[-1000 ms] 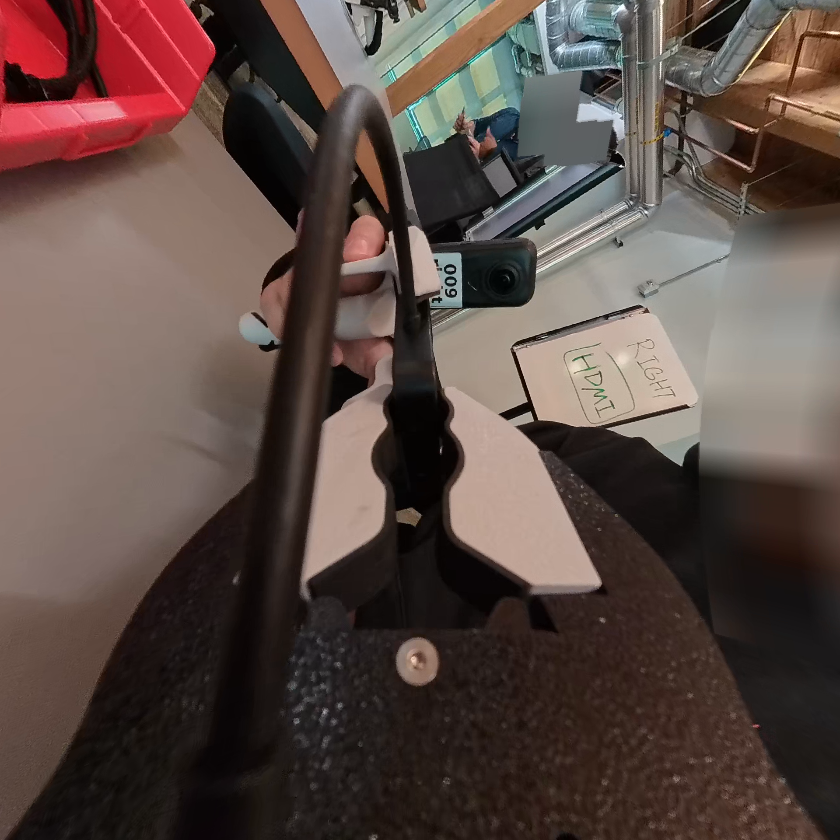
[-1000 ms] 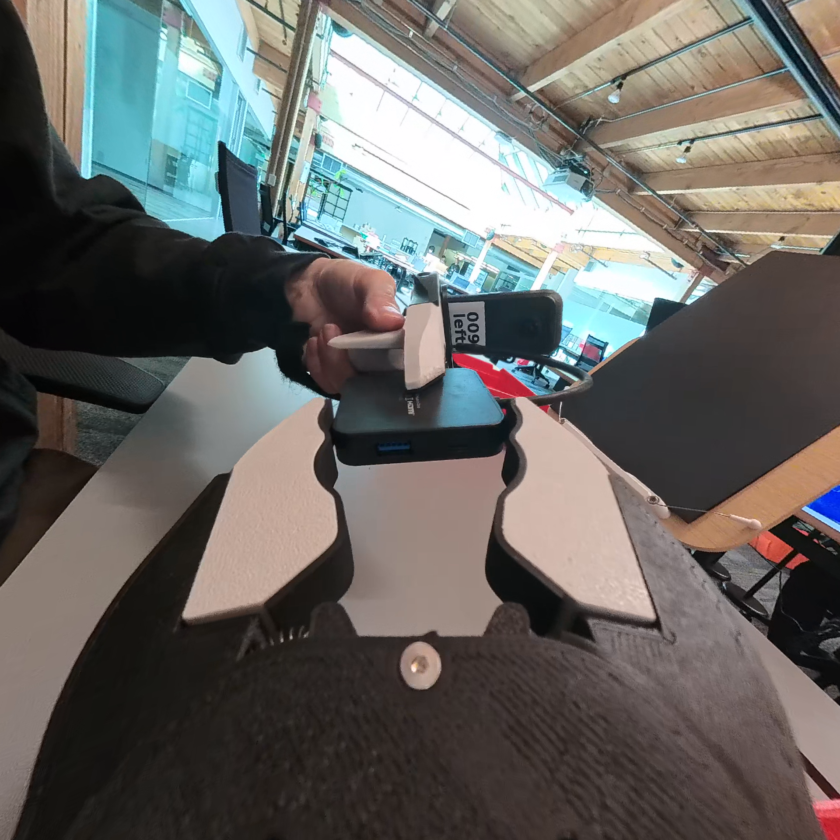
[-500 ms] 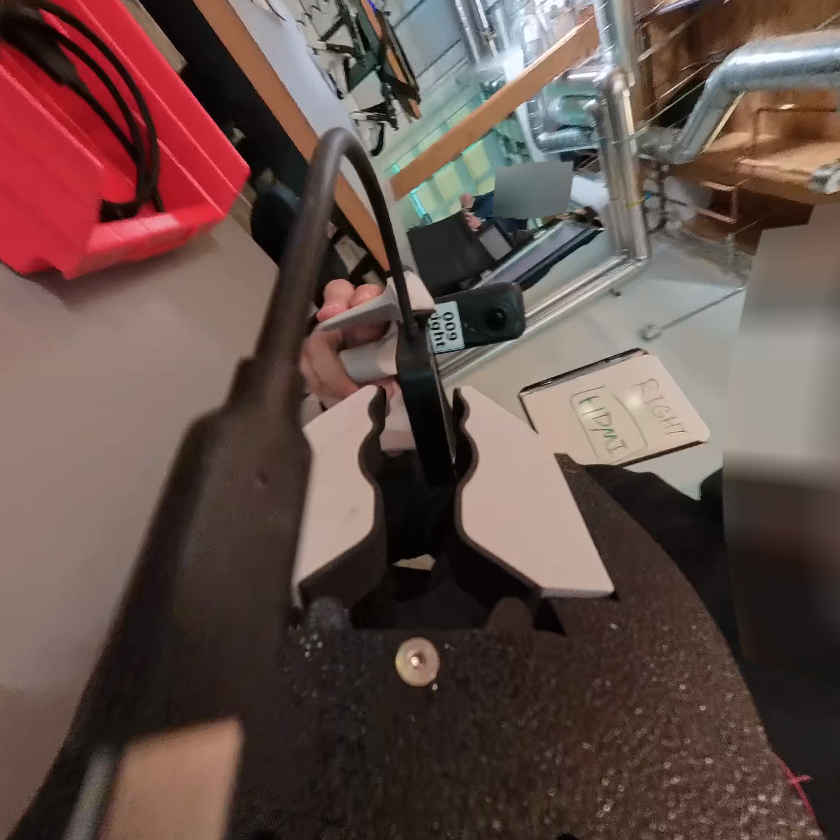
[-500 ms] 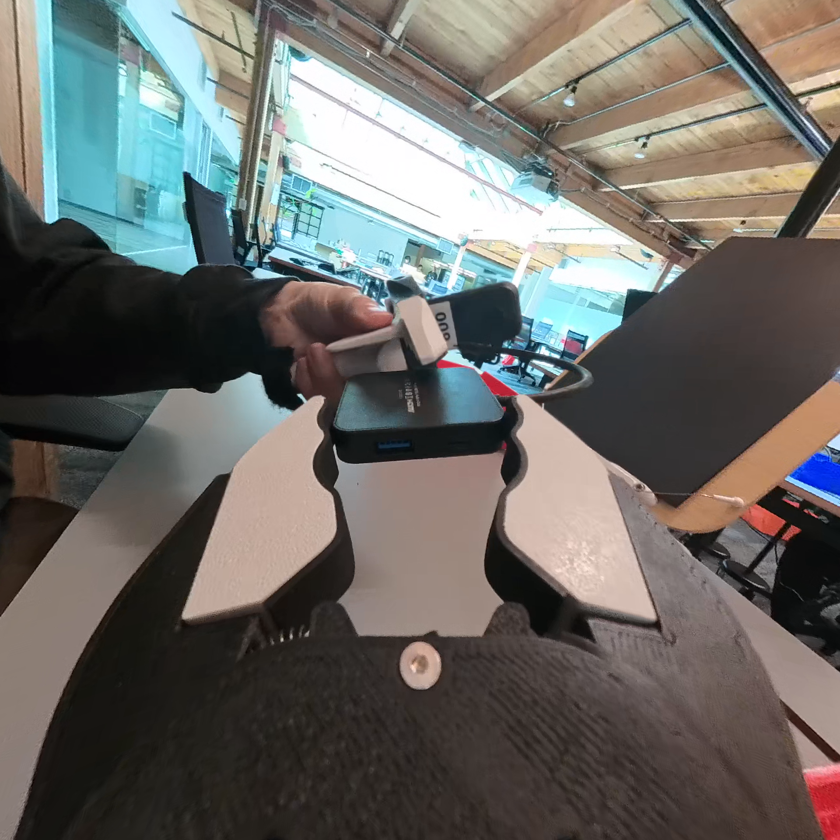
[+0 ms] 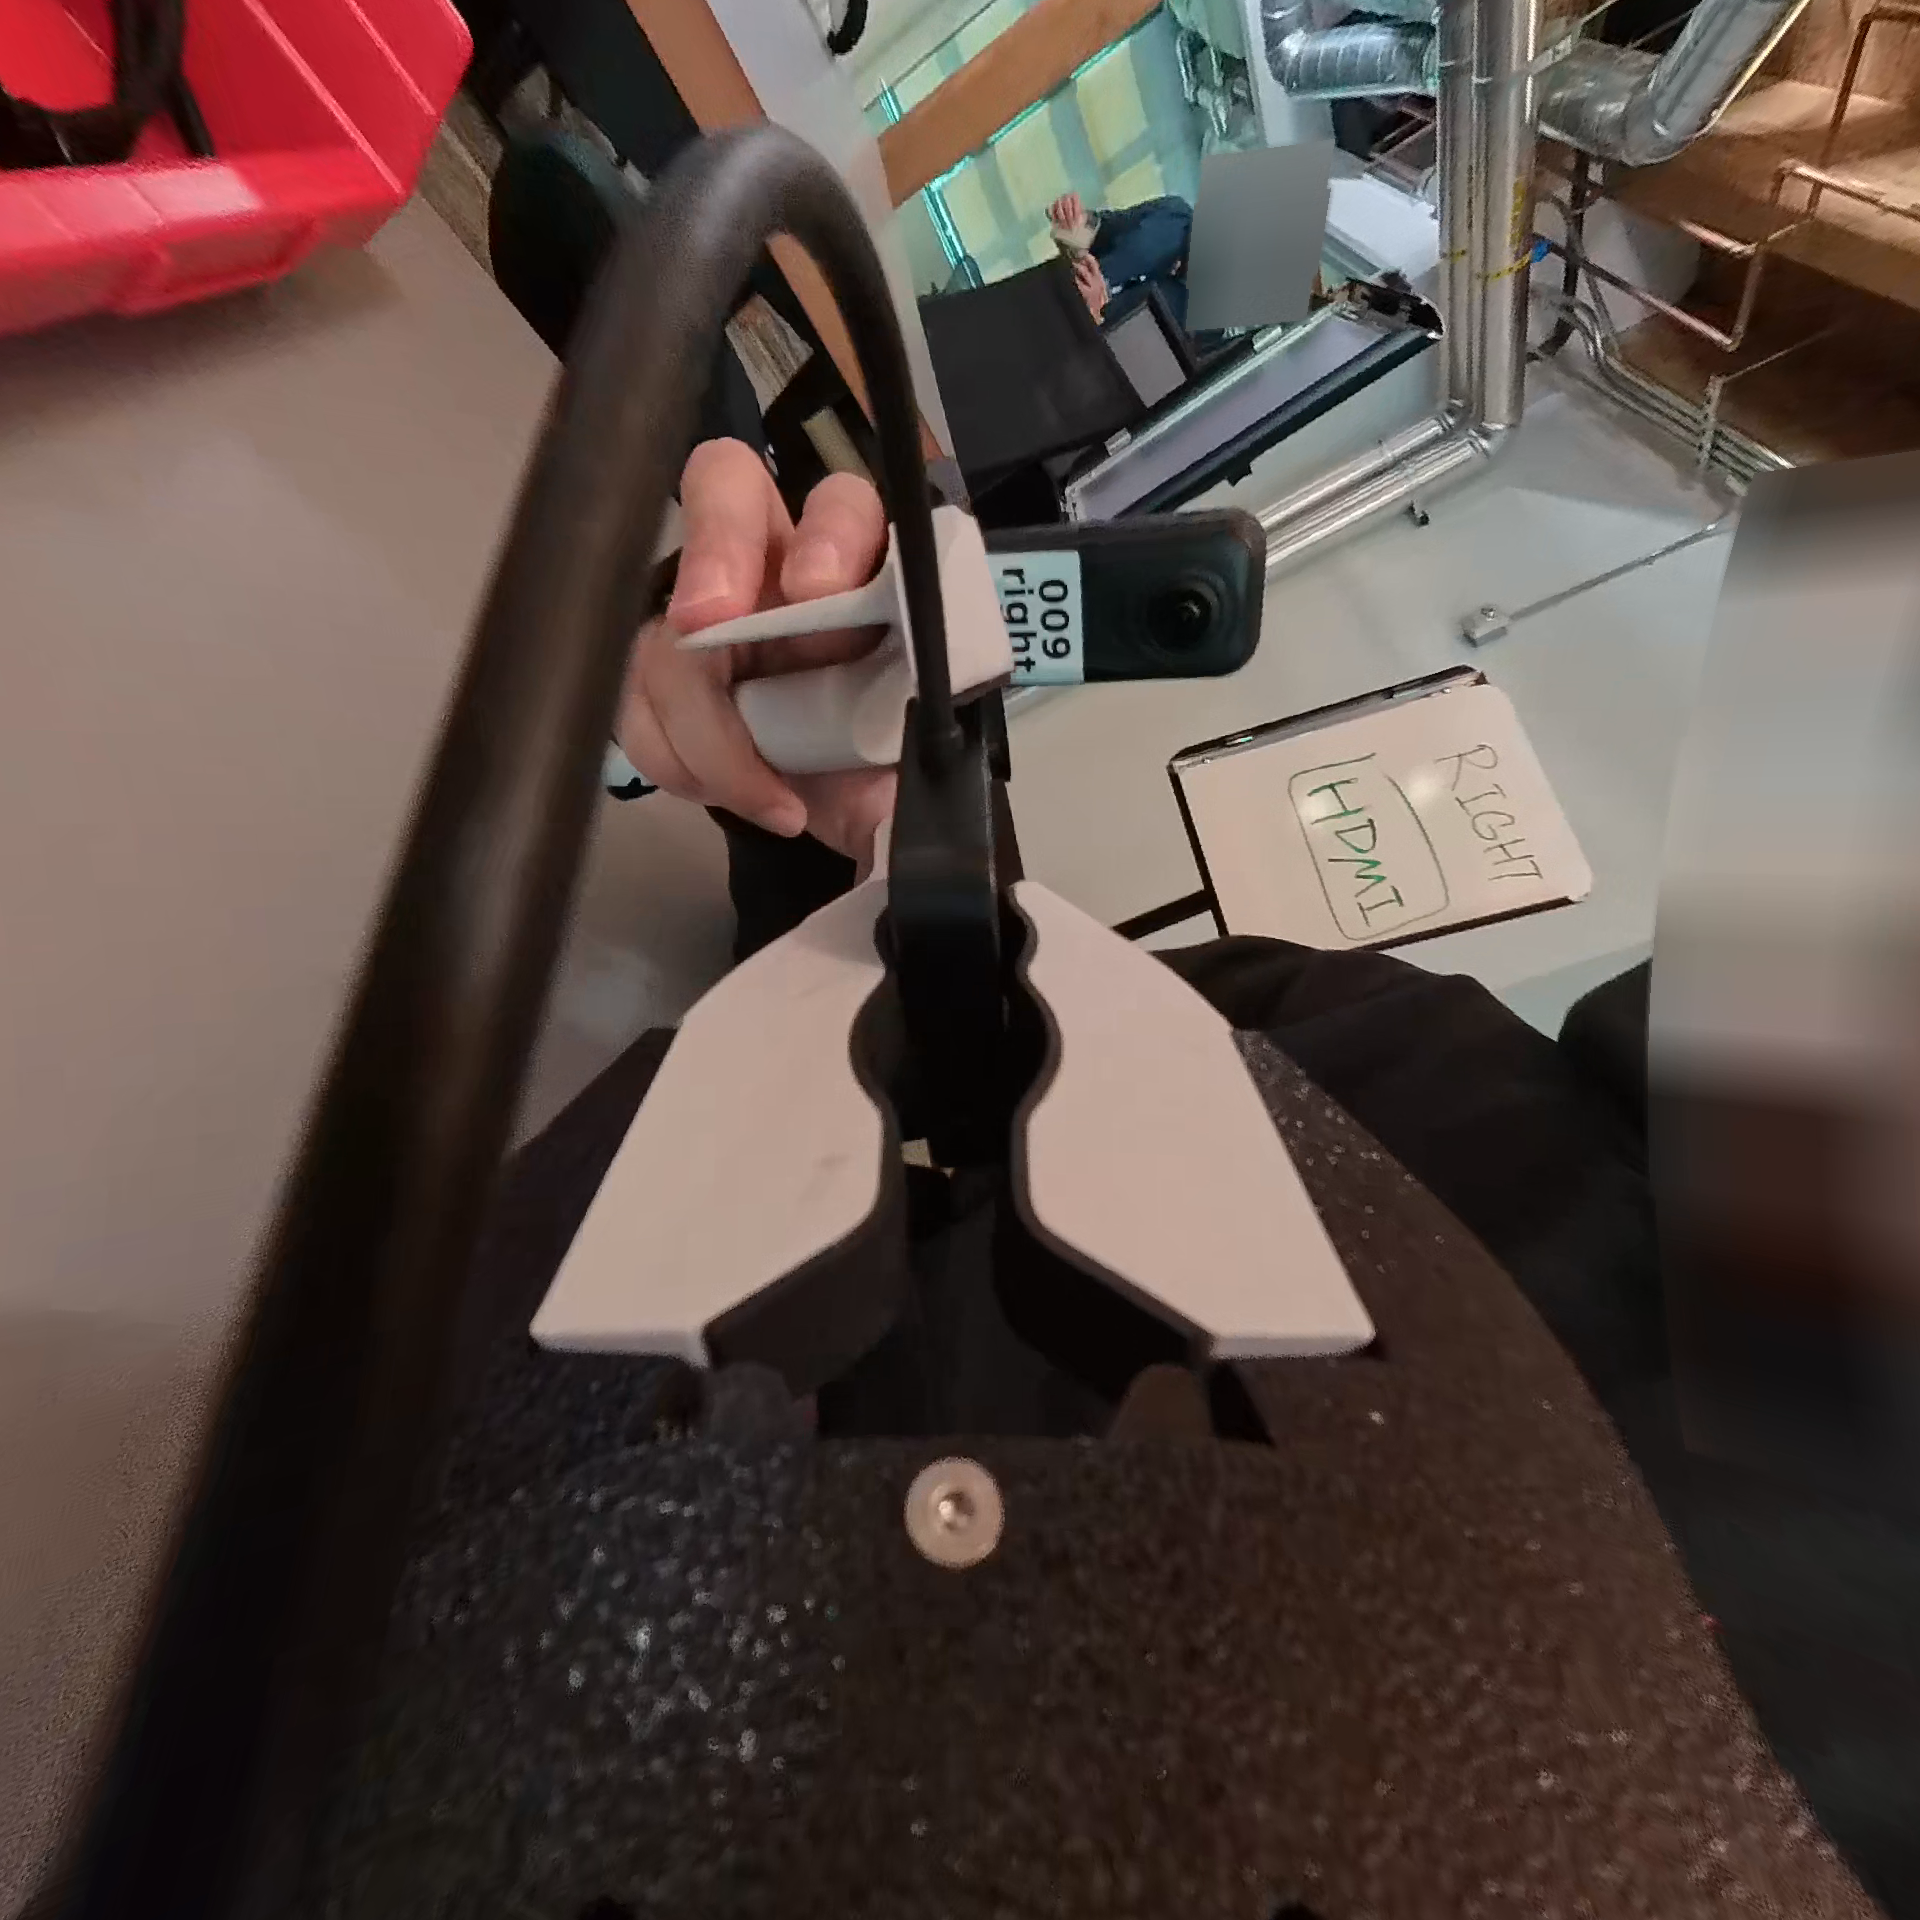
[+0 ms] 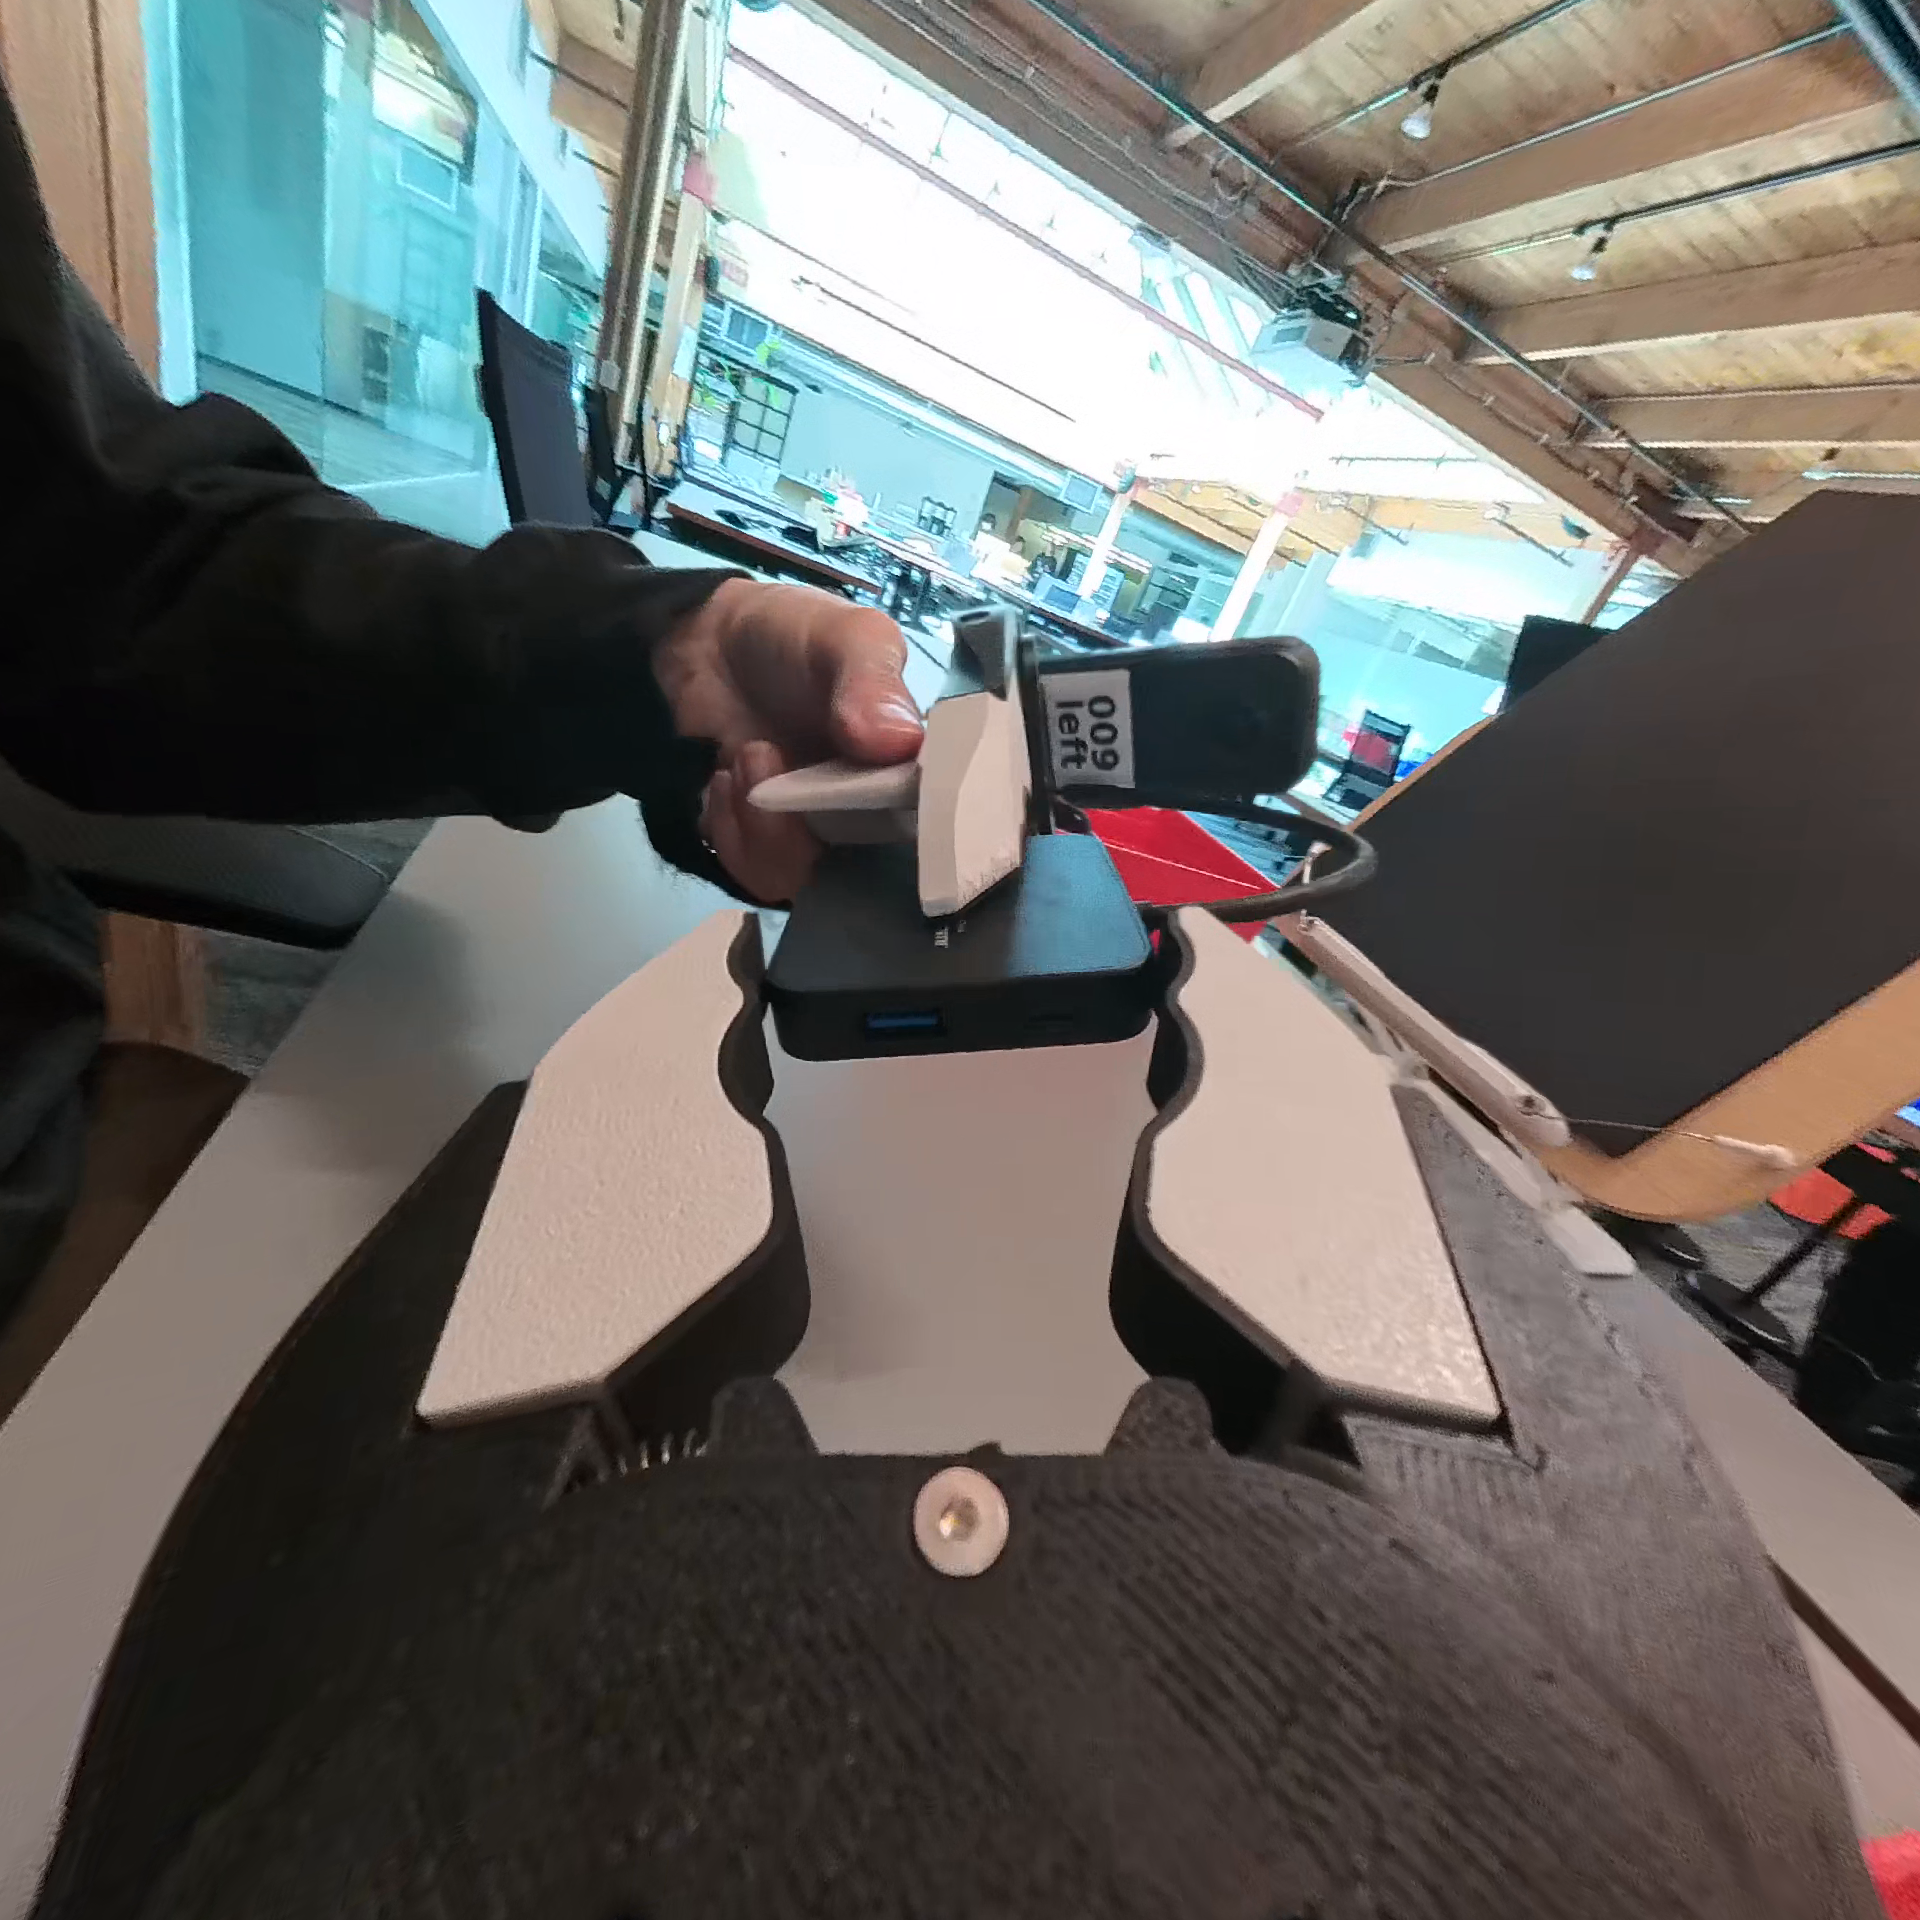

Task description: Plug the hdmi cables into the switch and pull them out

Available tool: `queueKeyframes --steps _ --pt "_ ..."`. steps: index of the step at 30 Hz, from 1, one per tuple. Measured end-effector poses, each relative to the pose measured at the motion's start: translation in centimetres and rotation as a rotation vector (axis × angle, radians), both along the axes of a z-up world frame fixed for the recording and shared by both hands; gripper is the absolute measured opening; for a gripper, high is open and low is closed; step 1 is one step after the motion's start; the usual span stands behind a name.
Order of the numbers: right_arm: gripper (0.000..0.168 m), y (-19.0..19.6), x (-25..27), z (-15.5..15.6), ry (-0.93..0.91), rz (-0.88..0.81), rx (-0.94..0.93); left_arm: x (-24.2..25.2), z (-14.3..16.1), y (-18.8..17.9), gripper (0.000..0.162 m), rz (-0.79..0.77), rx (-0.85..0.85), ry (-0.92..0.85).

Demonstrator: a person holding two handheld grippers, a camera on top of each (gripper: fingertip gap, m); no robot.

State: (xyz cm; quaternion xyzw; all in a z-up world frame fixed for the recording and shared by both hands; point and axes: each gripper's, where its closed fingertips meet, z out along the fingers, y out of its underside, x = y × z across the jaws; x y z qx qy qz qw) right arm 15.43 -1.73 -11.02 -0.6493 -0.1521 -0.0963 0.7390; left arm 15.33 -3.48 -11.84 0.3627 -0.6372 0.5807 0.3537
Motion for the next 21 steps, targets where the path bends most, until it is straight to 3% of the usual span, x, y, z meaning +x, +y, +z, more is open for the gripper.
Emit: queueKeyframes --steps 10,18,21 --pt "0.067 -0.8 -0.5 1.0 0.042 0.06 0.061 -0.4 1.1 0.1 0.014 -0.026 -0.028 0.053" --pt "0.068 -0.2 0.0 0.3 -0.028 -0.016 -0.014 -0.2 0.9 0.4 0.014 -0.006 -0.038 0.064" --pt "0.068 0.2 0.4 0.5 0.023 -0.032 -0.021 0.4 1.1 0.9 0.016 0.036 -0.033 0.028"
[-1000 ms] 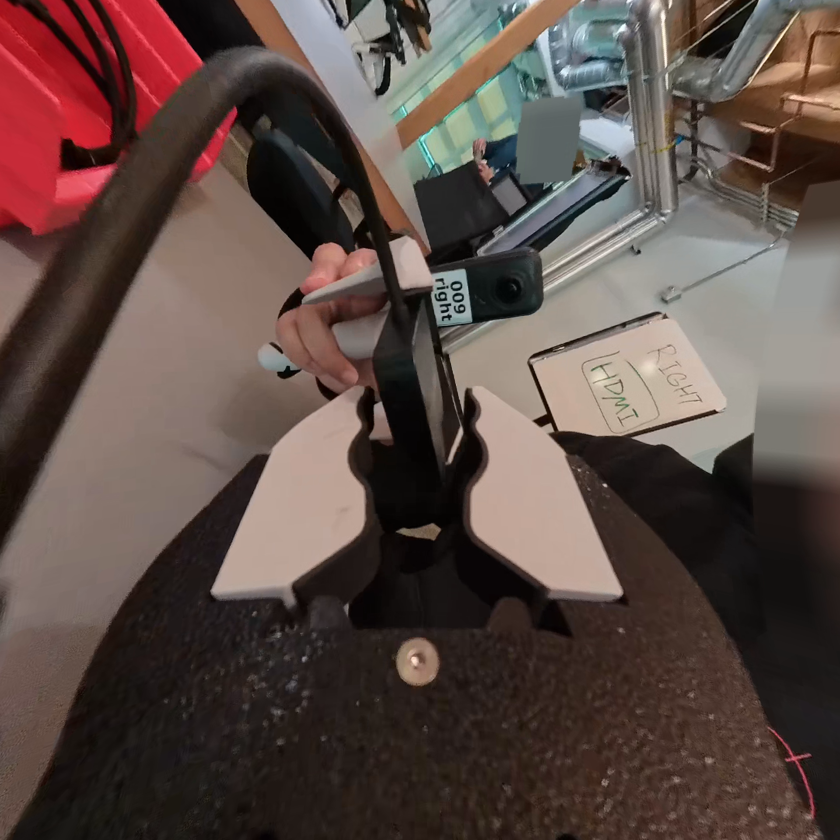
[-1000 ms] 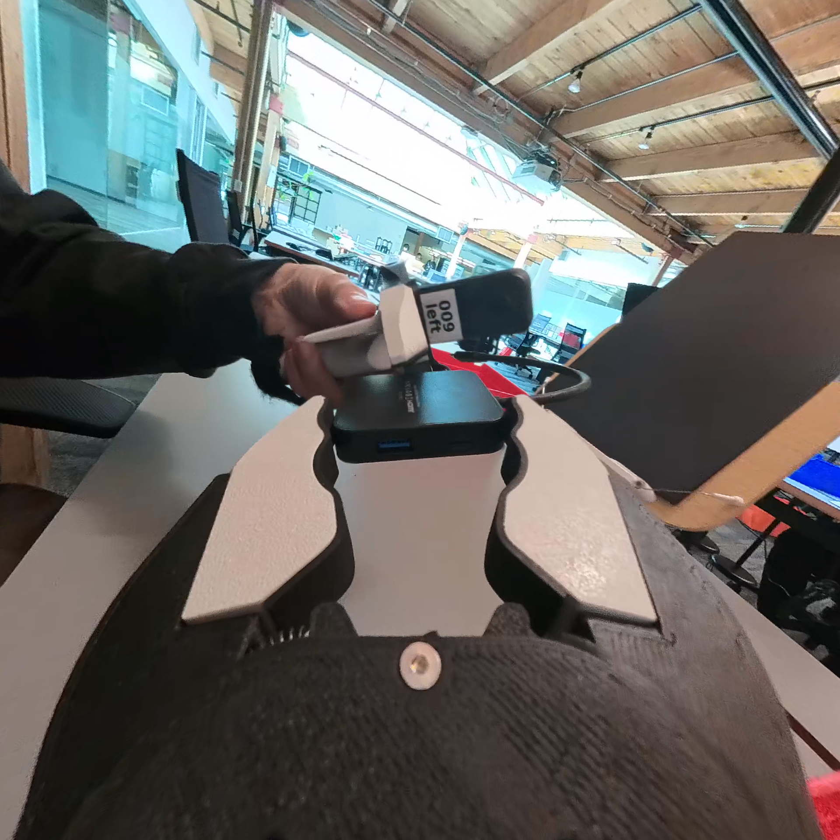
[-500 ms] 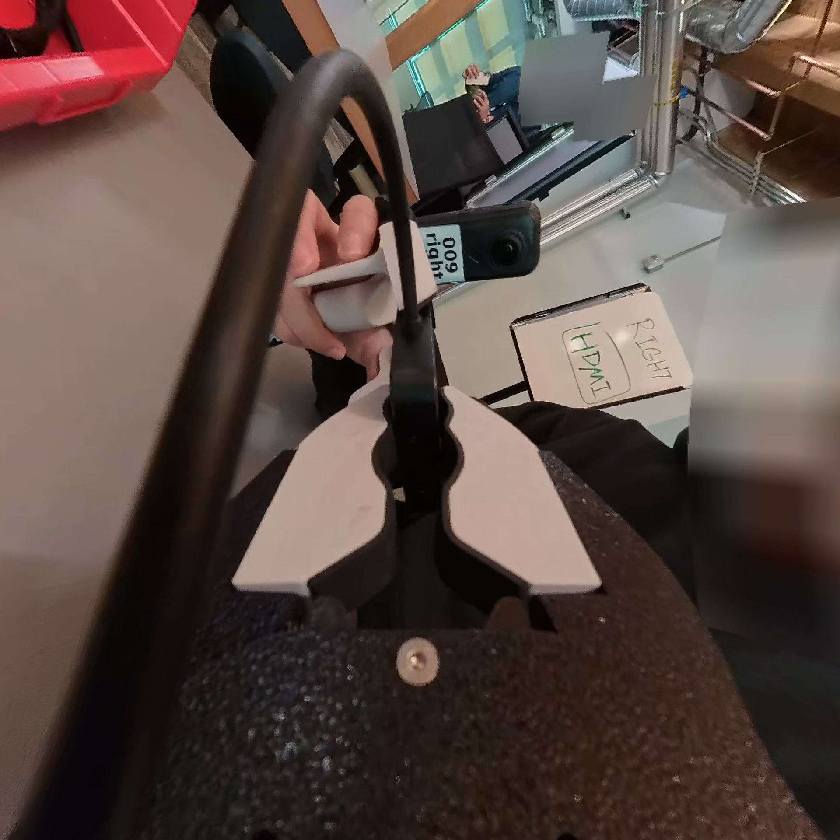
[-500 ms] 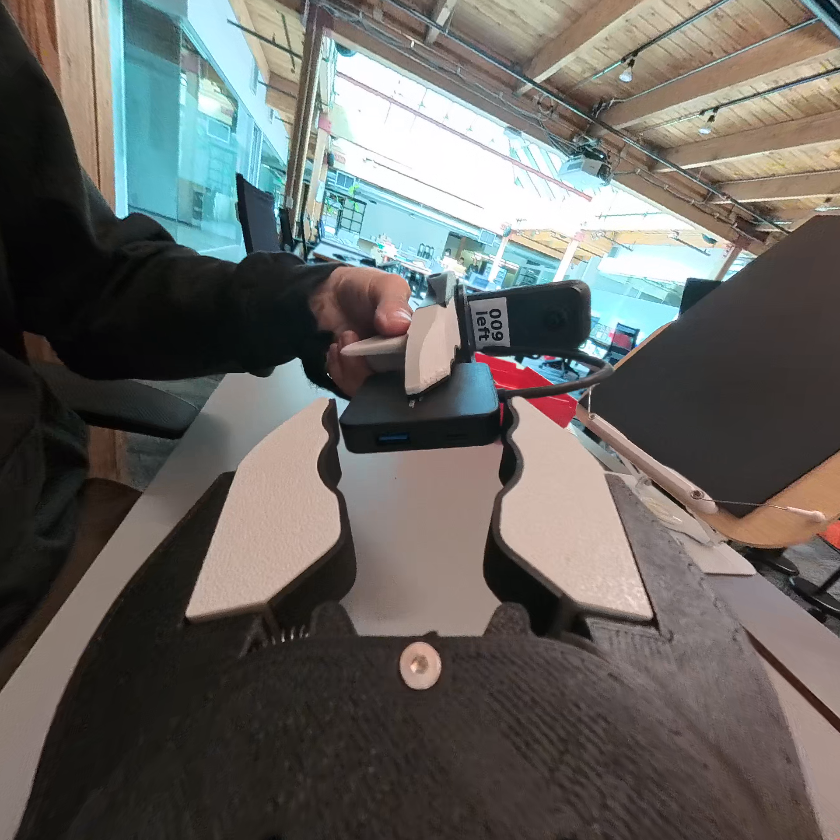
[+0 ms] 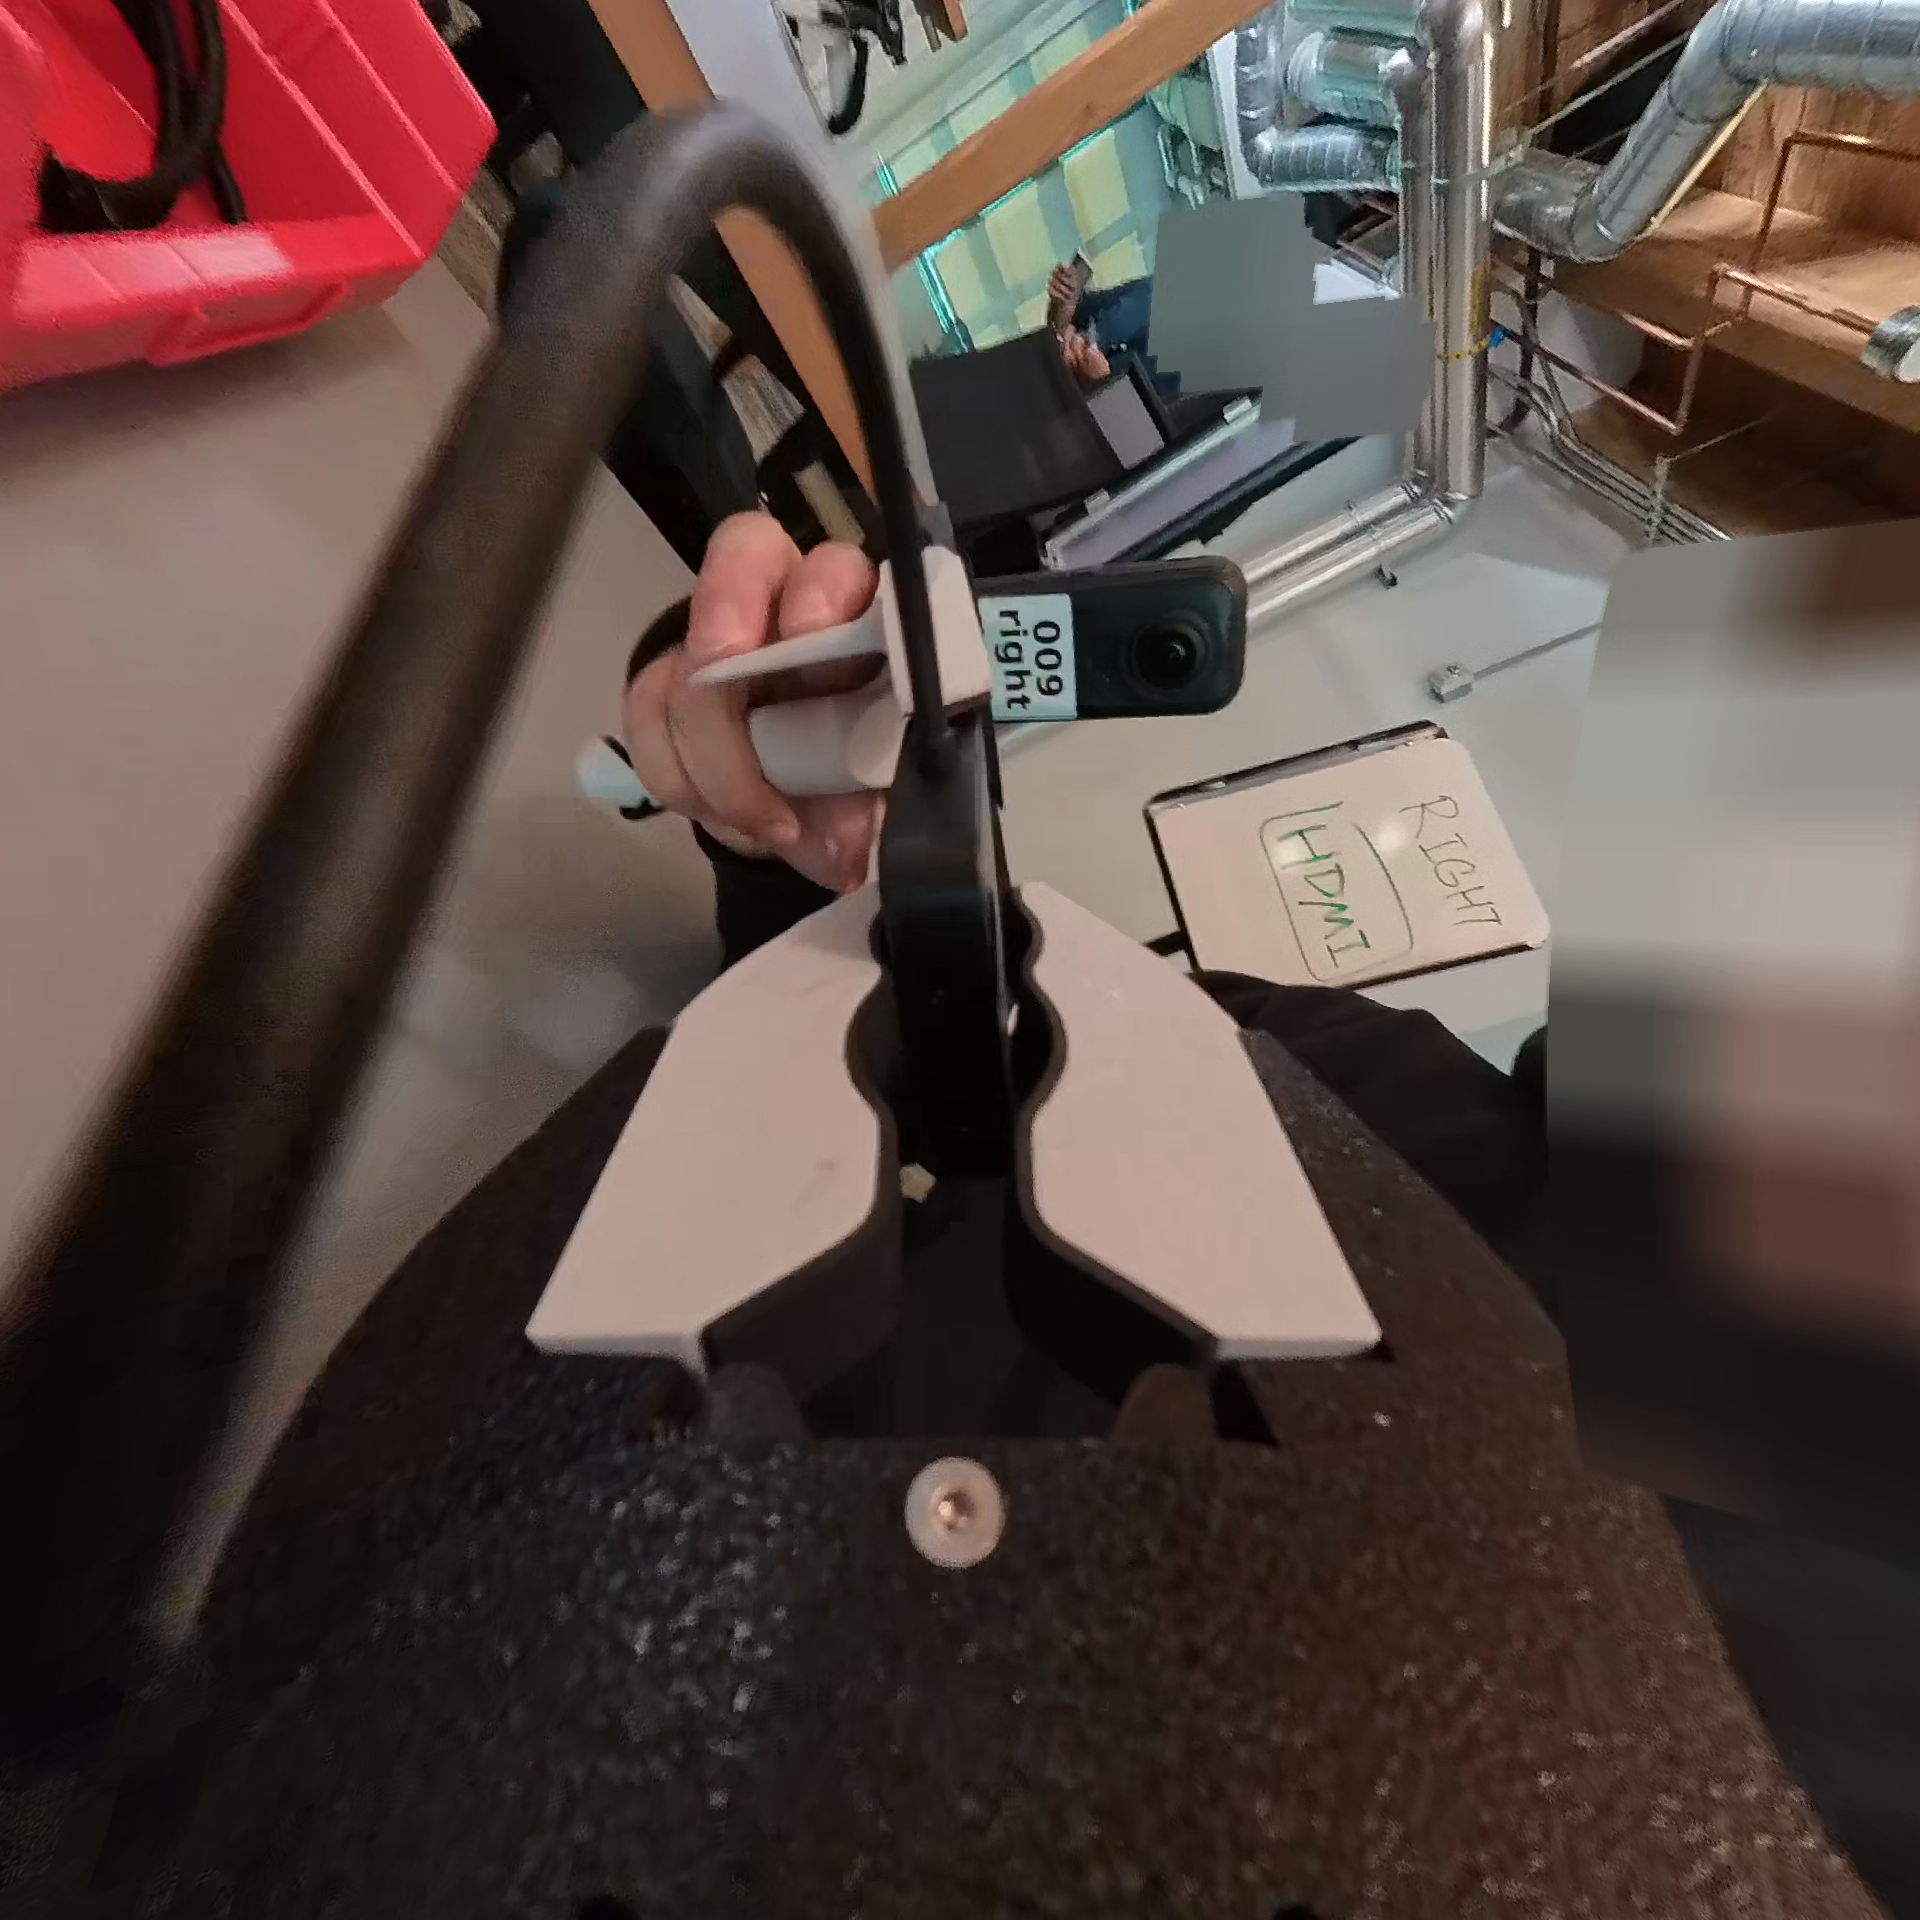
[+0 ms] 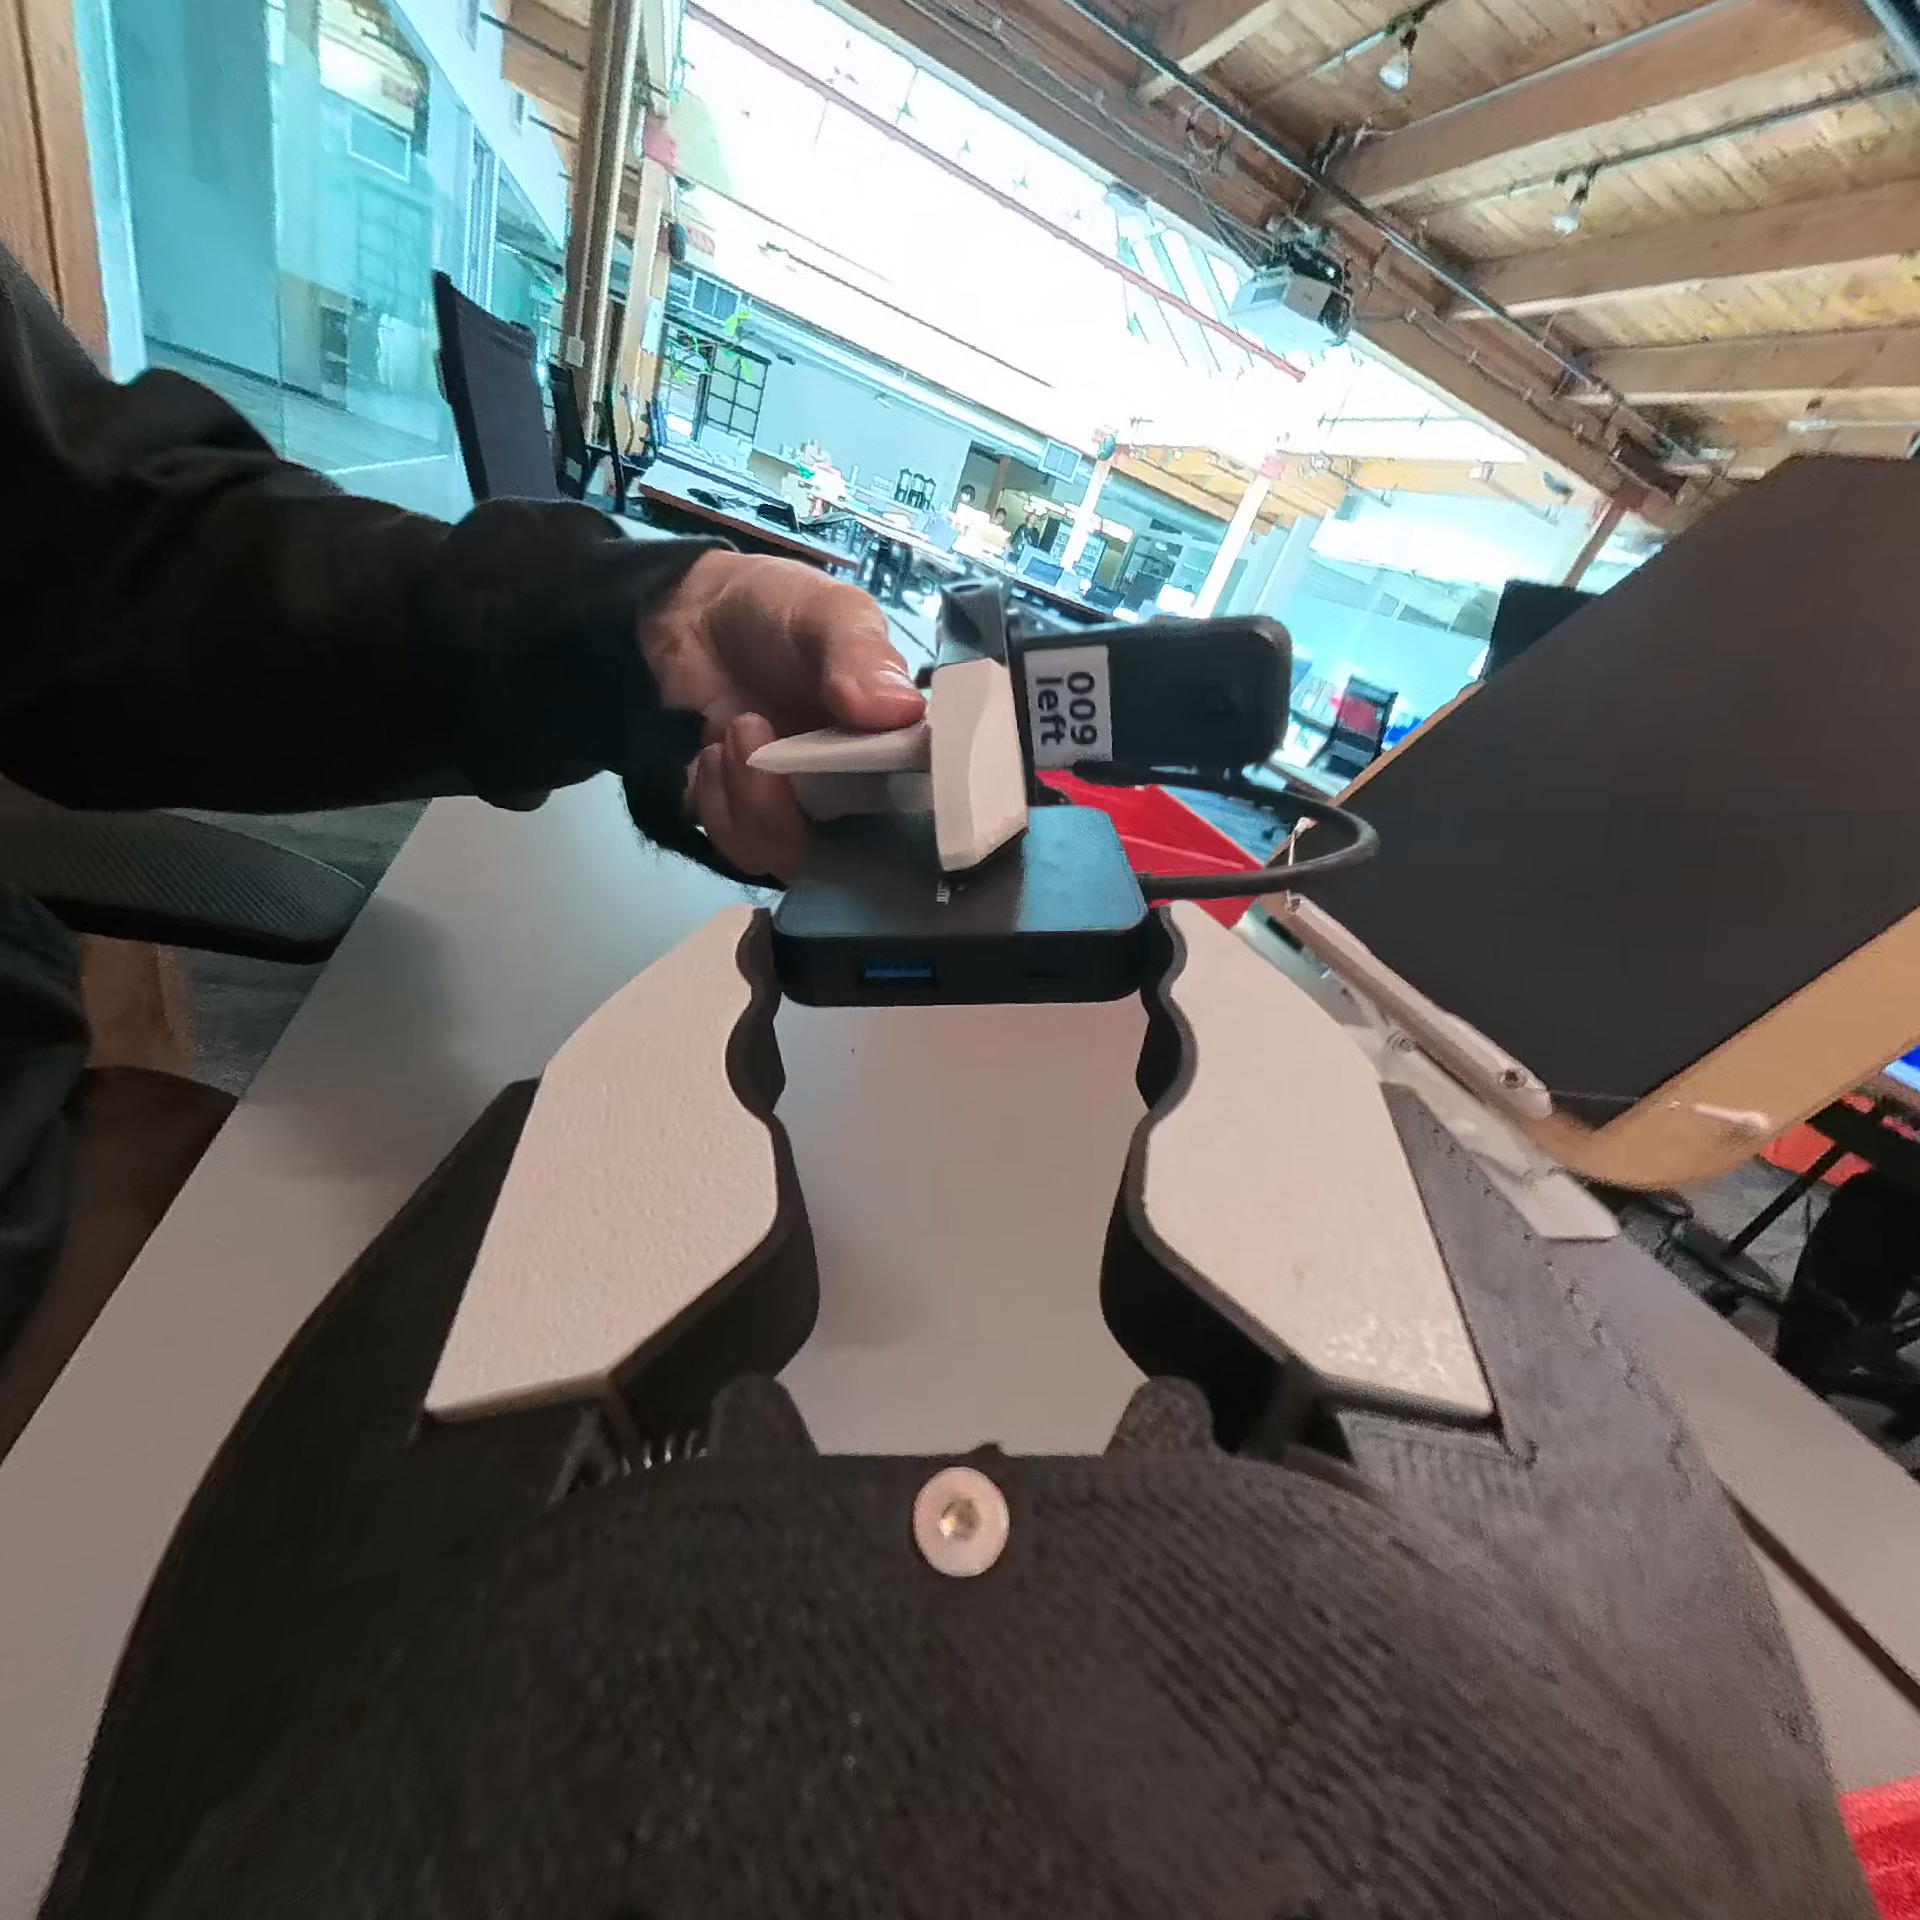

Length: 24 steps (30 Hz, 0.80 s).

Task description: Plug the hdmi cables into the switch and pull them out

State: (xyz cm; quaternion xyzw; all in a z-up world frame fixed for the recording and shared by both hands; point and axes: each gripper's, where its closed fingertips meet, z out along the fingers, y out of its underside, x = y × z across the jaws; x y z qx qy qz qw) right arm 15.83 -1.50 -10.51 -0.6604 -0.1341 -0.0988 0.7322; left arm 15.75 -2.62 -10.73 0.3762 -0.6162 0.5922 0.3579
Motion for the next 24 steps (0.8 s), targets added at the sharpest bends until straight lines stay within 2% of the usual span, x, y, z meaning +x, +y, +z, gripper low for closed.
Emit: queueKeyframes --steps 5,13,18,21,24 --pt "0.068 -0.1 0.9 -0.6 0.123 0.031 -0.001 1.5 -0.4 1.3 0.037 0.119 0.04 -0.086" --pt "0.068 -1.6 2.6 -0.2 0.237 0.043 0.109 0.3 -0.8 3.0 0.035 0.162 0.09 -0.193" --pt "0.068 -2.7 3.2 0.6 0.32 0.087 0.19 -1.3 -0.2 7.1 0.035 0.183 0.207 -0.307" --pt "0.068 -3.0 2.9 1.1 0.362 0.147 0.245 -1.2 0.3 10.4 0.035 0.253 0.274 -0.353" --pt "0.068 -3.2 2.6 1.6 0.417 0.221 0.302 -0.8 1.1 12.6 0.035 0.343 0.26 -0.385"
